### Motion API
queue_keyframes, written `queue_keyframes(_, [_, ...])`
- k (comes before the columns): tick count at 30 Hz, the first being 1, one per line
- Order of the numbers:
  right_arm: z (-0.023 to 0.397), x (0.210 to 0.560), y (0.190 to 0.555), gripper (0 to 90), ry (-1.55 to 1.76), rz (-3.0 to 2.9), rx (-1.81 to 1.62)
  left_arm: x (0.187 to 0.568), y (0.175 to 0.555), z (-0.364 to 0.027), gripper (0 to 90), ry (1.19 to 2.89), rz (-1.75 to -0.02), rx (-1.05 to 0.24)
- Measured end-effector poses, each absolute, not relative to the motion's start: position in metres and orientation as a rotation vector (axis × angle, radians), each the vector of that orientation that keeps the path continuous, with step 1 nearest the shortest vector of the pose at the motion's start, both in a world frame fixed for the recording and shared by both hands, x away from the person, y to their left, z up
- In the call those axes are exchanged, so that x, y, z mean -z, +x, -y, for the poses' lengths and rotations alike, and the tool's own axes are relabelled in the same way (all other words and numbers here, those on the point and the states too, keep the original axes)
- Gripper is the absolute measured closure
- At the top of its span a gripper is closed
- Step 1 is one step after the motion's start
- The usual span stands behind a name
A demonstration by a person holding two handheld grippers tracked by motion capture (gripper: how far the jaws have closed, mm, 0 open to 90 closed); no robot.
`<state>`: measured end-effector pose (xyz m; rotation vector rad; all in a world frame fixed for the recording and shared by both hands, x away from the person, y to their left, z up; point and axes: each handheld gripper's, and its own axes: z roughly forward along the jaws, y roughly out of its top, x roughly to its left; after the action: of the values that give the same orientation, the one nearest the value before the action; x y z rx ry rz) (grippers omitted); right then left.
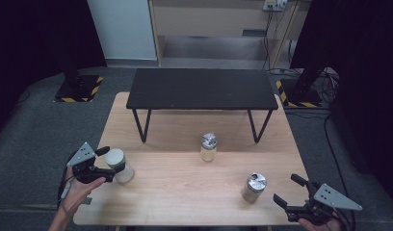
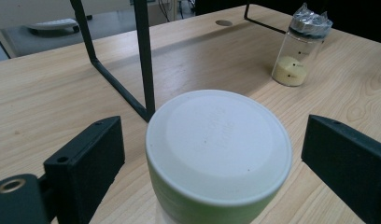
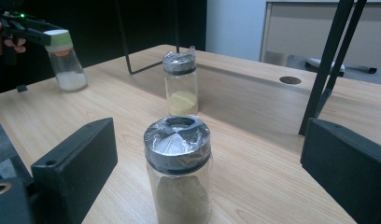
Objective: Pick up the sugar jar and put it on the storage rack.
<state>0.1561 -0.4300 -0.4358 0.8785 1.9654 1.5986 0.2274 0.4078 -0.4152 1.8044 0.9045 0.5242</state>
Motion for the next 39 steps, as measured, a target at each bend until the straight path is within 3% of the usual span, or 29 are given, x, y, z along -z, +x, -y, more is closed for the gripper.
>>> queue_keyframes(14, [0.430, 0.436, 0.156, 4.4, 0.883, -1.963, -1.603, 0.424, 0.229, -0.408, 9.5, 1.786, -0.902, -0.532])
queue_keyframes(19, [0.430, 0.436, 0.156, 4.4, 0.885, -1.961, -1.601, 0.428, 0.230, -0.409, 15.7, 1.781, -0.873, -0.536])
queue_keyframes(24, [0.430, 0.436, 0.156, 4.4, 0.884, -1.959, -1.601, 0.435, 0.228, -0.409, 31.6, 1.766, -0.848, -0.557])
queue_keyframes(39, [0.430, 0.436, 0.156, 4.5, 0.883, -1.958, -1.601, 0.432, 0.226, -0.406, 32.2, 1.779, -0.855, -0.570])
